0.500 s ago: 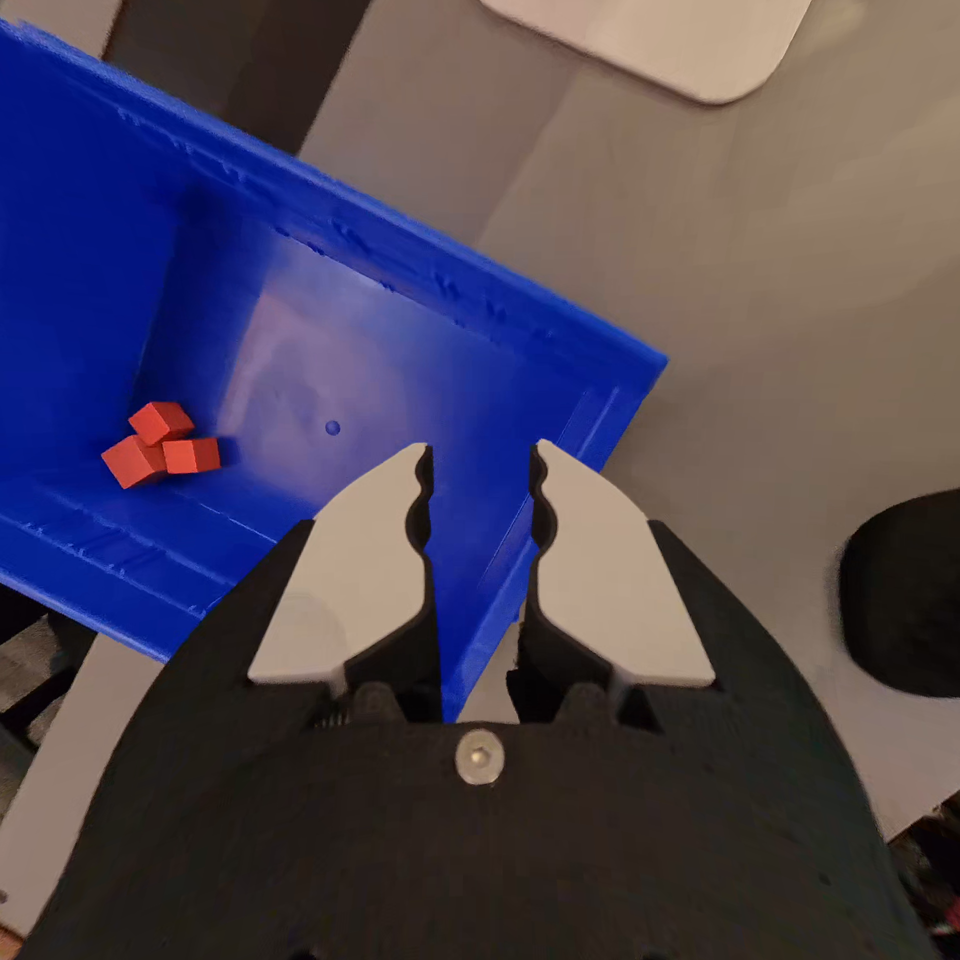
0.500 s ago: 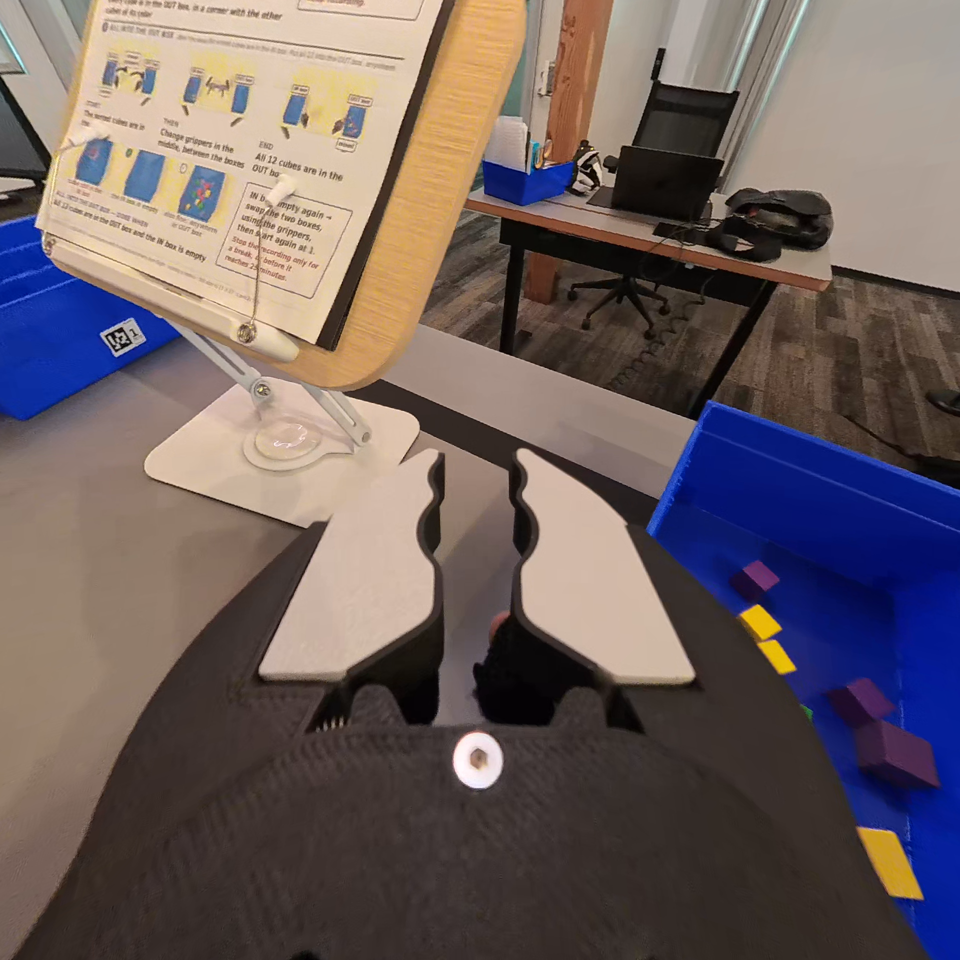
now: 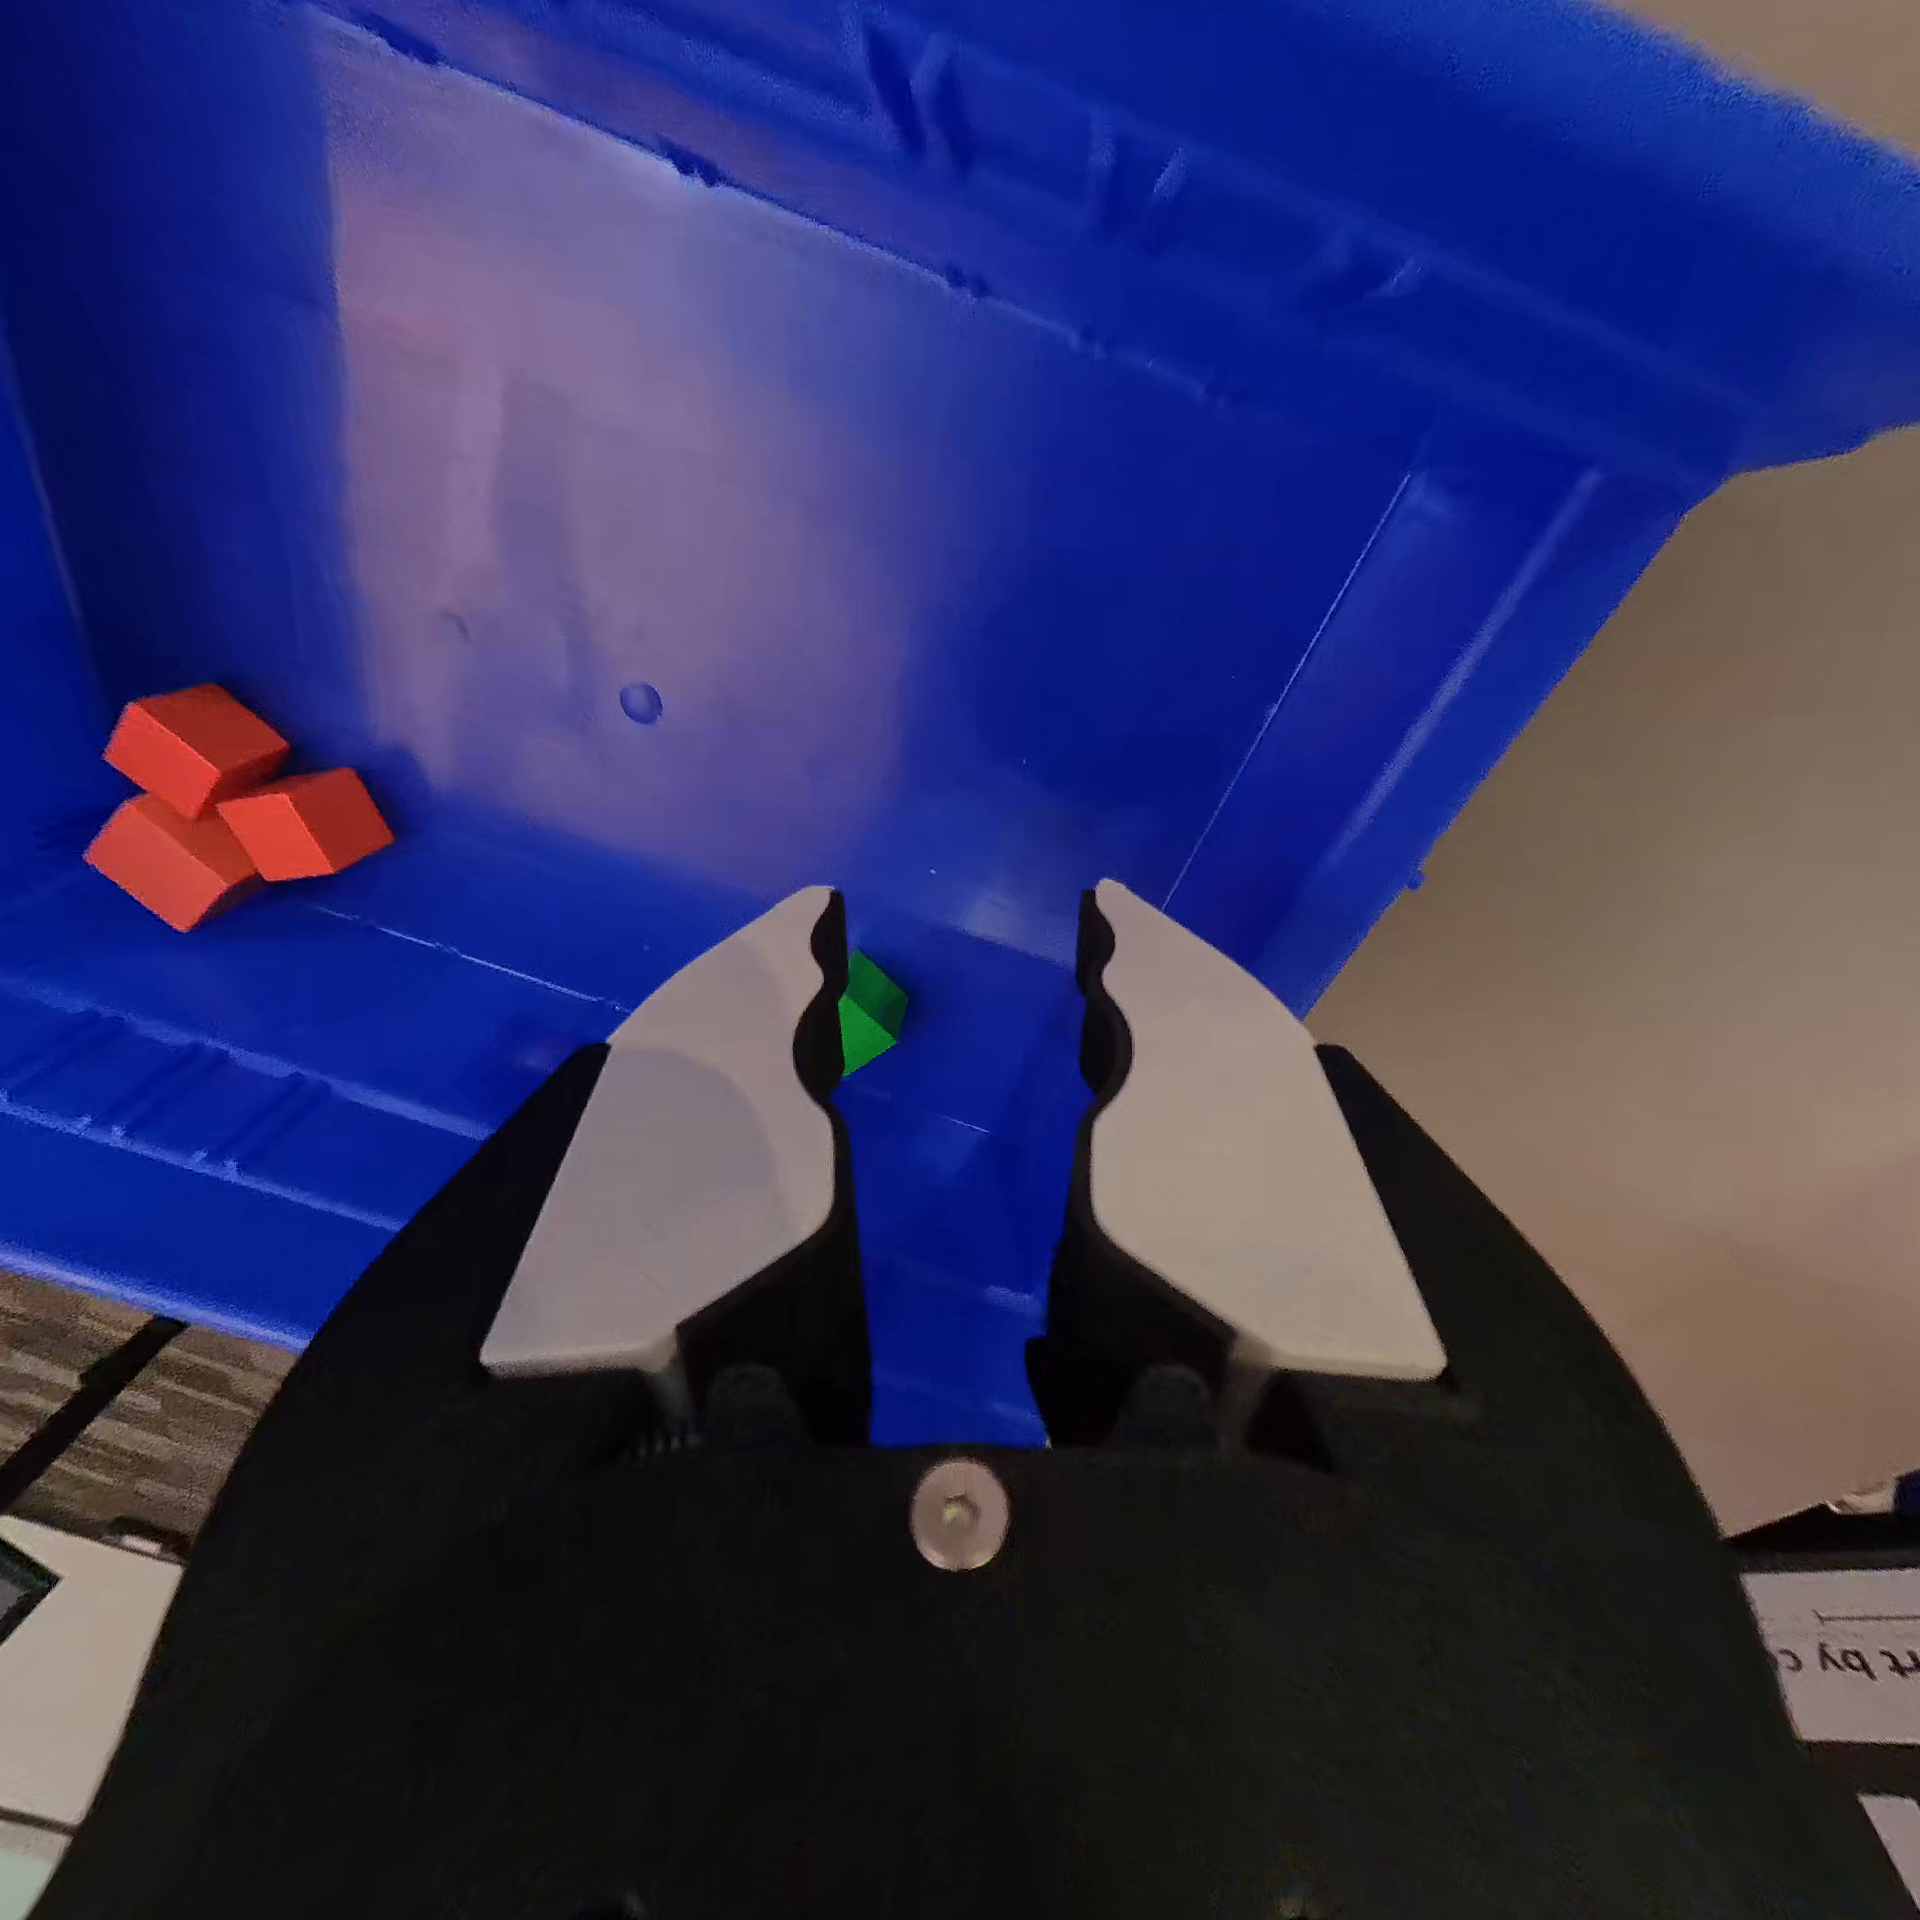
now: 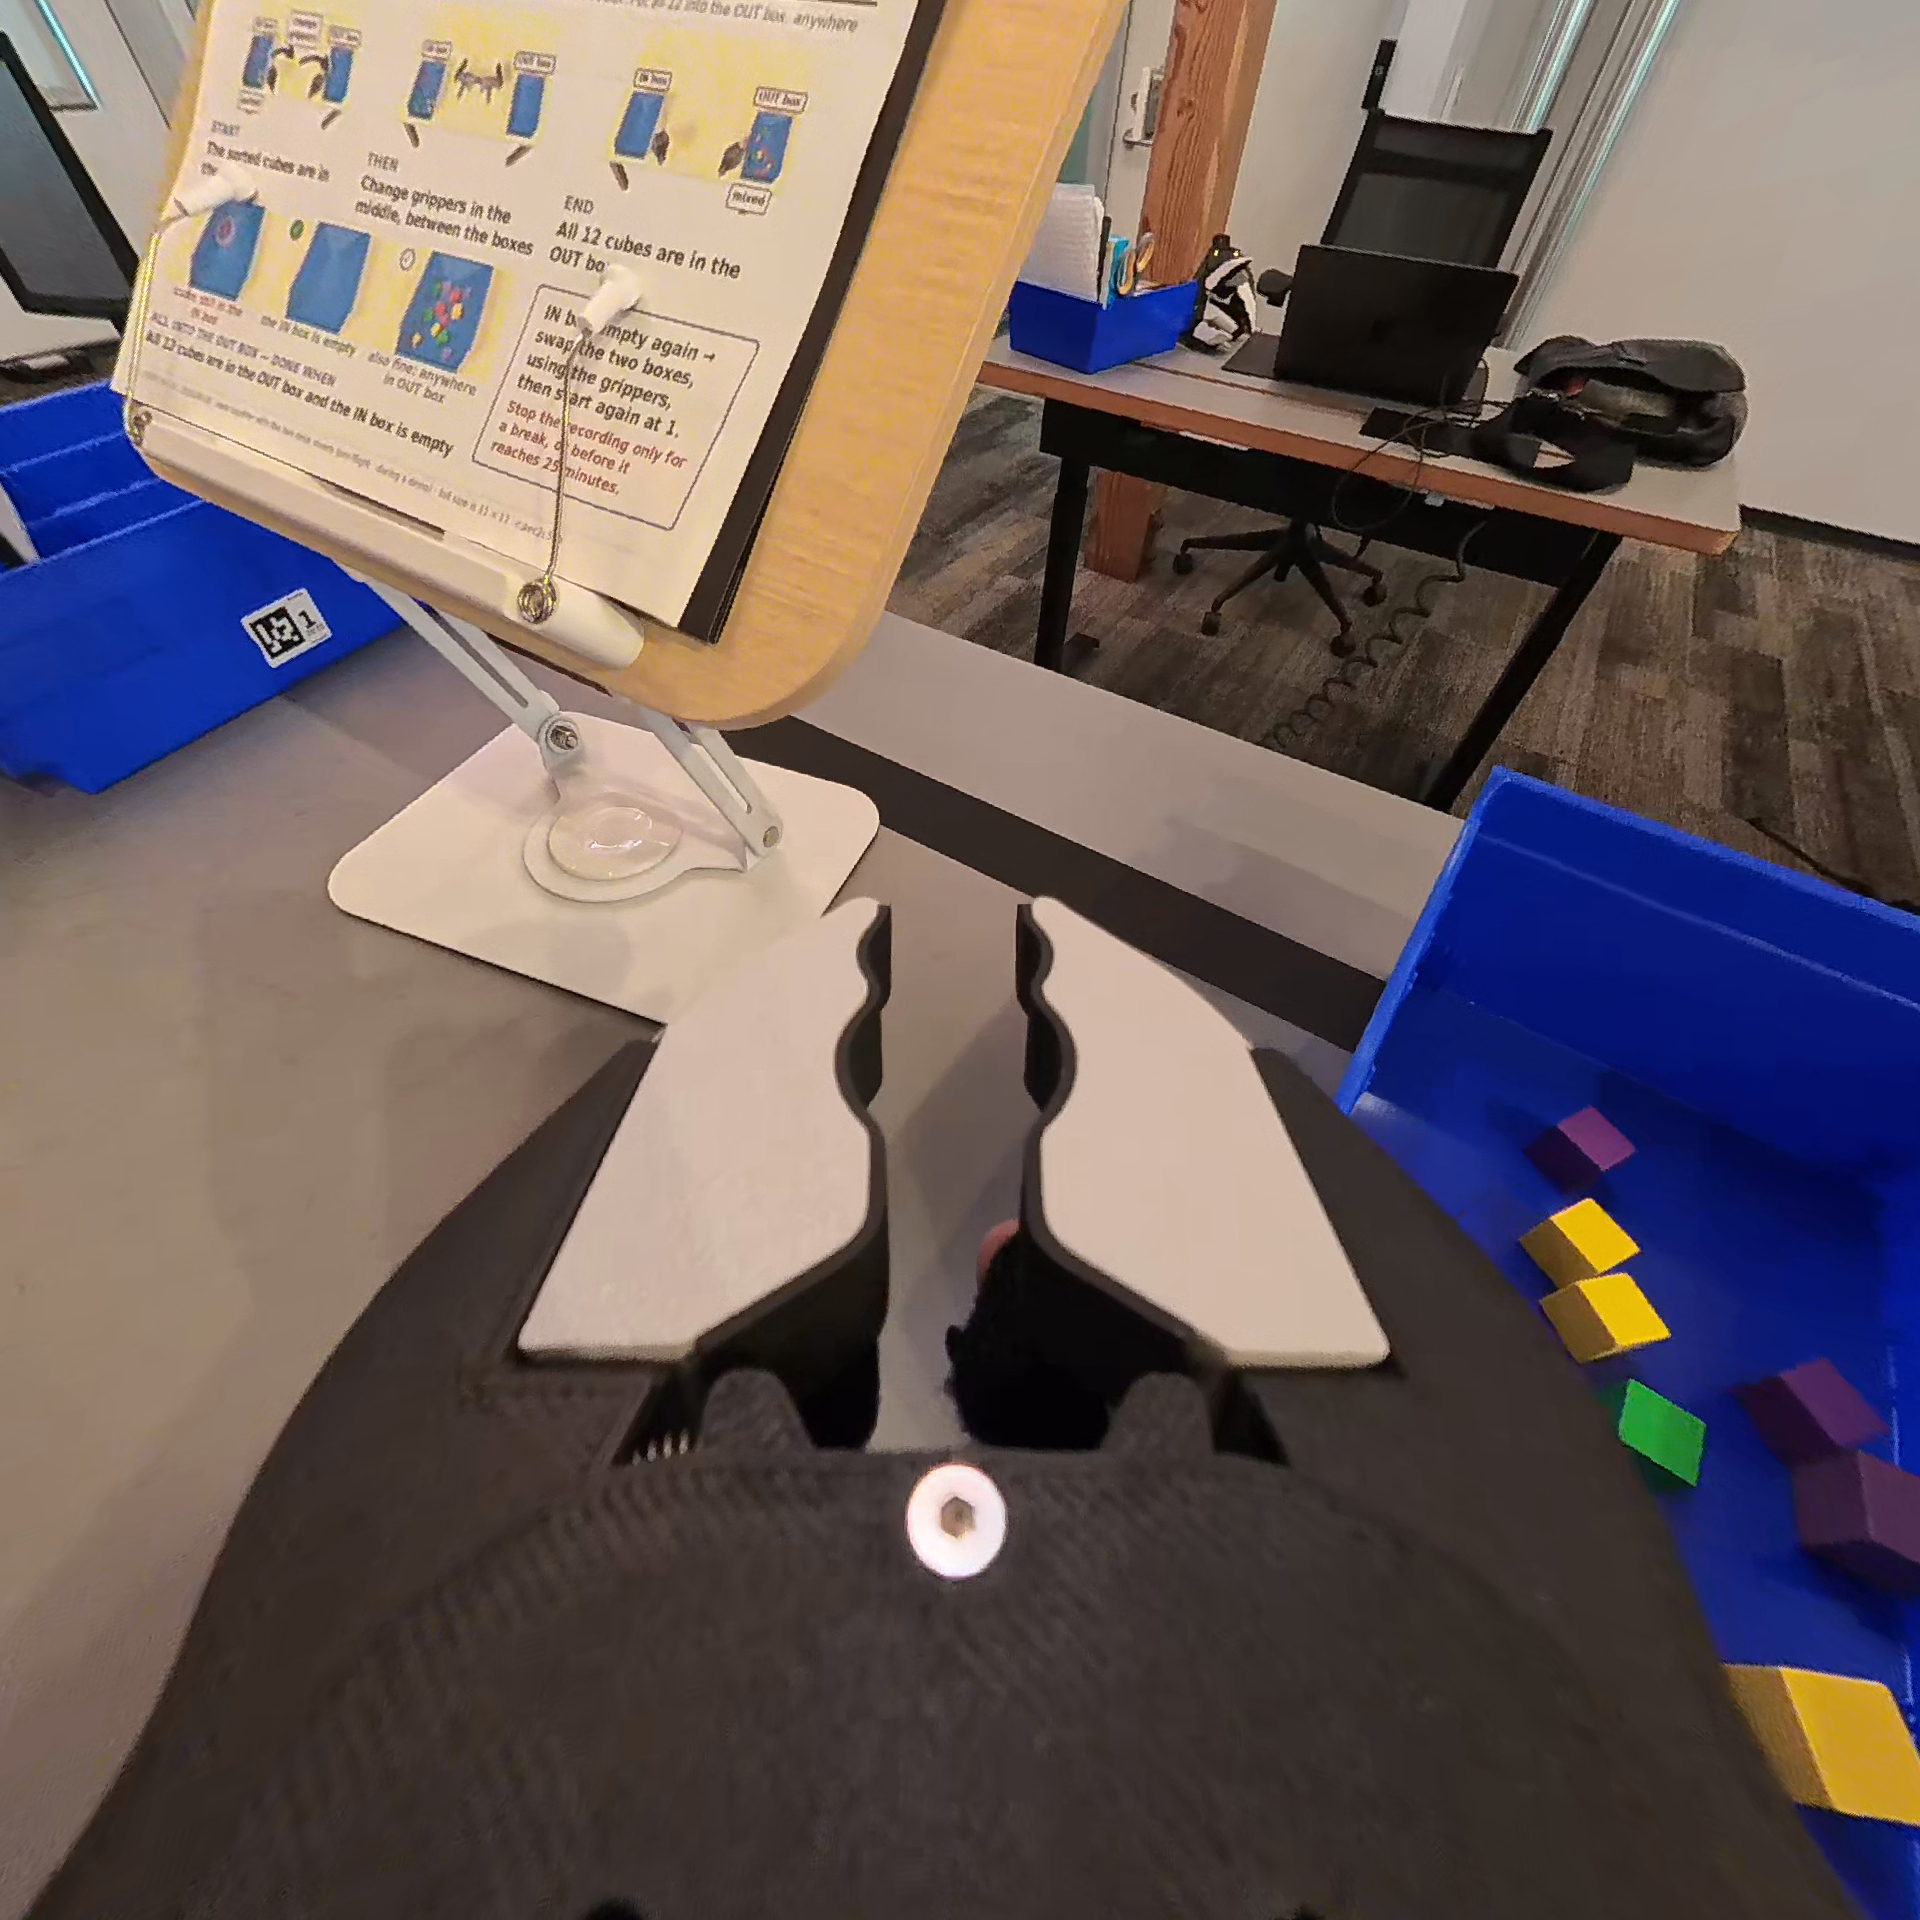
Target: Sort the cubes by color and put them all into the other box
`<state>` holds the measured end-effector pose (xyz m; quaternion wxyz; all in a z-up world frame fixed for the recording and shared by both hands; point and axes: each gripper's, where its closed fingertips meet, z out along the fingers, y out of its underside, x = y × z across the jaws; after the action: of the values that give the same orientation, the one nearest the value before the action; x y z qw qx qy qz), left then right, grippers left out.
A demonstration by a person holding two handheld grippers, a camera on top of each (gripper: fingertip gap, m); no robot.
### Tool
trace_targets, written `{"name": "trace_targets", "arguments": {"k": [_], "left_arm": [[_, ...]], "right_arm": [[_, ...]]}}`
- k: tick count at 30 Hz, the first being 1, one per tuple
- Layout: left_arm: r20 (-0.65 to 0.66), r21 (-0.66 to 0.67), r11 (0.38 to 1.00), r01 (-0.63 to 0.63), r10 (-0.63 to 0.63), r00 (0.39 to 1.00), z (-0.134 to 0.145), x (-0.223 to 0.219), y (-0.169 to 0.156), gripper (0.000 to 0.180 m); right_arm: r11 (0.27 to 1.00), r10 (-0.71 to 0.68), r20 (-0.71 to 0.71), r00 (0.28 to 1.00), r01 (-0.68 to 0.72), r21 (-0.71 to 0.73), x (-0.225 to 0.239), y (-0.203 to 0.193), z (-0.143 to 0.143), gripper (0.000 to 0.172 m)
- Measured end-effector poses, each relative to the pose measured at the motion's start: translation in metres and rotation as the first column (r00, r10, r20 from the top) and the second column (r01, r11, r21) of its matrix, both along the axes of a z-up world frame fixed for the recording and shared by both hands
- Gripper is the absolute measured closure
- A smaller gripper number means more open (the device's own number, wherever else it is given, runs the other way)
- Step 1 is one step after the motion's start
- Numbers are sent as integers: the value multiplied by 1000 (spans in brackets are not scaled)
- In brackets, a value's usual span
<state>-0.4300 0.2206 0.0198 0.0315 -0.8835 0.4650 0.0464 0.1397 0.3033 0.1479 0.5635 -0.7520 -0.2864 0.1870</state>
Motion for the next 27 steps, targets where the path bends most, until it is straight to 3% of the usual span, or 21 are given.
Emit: {"name": "trace_targets", "arguments": {"k": [7, 19, 27], "left_arm": [[29, -54, 995, -81, 83, 996, -8, -9, -9, 142], [-128, -111, 960, -258, 244, 961, -24, -48, -20, 138], [-121, -126, 927, -354, 340, 933, -30, -60, -20, 139]], "right_arm": [[1000, -1, -8, 1000, 1, -7, 0, -1, -3, 149], [1000, 9, -12, 1000, -9, -9, -5, -1, -4, 149], [1000, 12, -15, 1000, -12, -12, -5, -3, -6, 149]]}}
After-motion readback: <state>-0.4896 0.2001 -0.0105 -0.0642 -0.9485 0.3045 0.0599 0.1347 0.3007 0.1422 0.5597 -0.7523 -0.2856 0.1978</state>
